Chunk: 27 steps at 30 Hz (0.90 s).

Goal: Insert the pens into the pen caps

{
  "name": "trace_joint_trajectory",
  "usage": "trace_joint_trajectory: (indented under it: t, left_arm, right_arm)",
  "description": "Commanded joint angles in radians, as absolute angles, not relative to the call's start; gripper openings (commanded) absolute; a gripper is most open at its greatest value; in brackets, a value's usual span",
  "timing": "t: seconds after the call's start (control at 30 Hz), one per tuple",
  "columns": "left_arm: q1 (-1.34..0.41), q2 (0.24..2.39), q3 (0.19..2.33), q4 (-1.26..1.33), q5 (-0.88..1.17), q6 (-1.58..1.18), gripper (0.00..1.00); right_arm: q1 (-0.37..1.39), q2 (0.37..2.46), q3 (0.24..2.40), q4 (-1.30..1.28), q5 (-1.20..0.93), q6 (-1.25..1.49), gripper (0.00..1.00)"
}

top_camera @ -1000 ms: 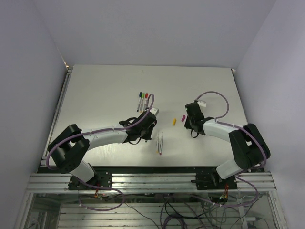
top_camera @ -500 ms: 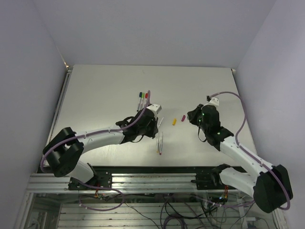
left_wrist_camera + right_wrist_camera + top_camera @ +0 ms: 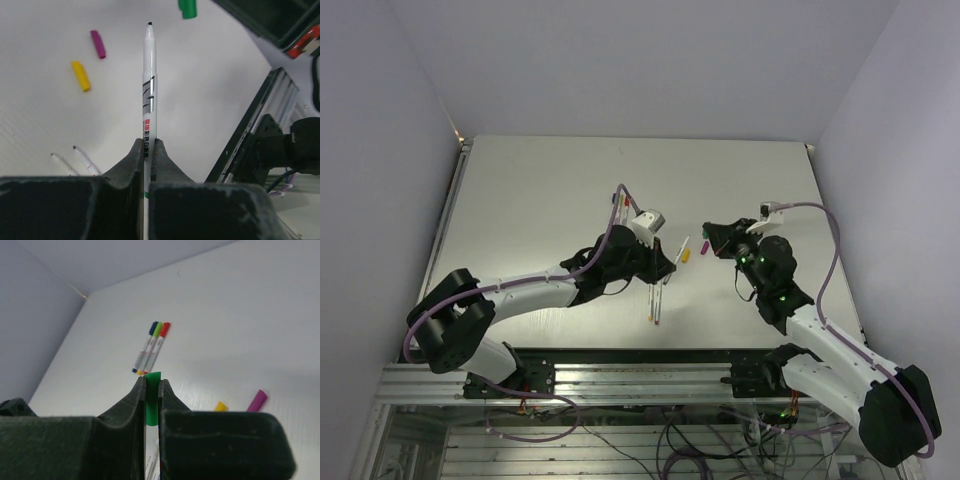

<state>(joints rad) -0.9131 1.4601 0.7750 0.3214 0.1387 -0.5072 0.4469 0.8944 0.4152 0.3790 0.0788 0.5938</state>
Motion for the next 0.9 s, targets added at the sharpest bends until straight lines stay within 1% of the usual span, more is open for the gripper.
trace_joint_trajectory:
  t: [0.0,0.27,0.87]
  left_arm:
    - [-0.912,1.435,0.764,0.470,0.220,-0.534,0.07]
    - [-0.911,1.429,0.751,0.523,0.246,-0.561,0.07]
    - [-0.912,1.408,0.739,0.537,0.233,-0.563,0.07]
  right_arm:
    - [0.456,0.880,0.365,0.613,0.040,0.591,0.00]
    - [0.459,0.909,0.333,0.783,0.006,0.630,0.00]
    - [0.466,0.959,0.323,0.859,0.005,0.658,0.00]
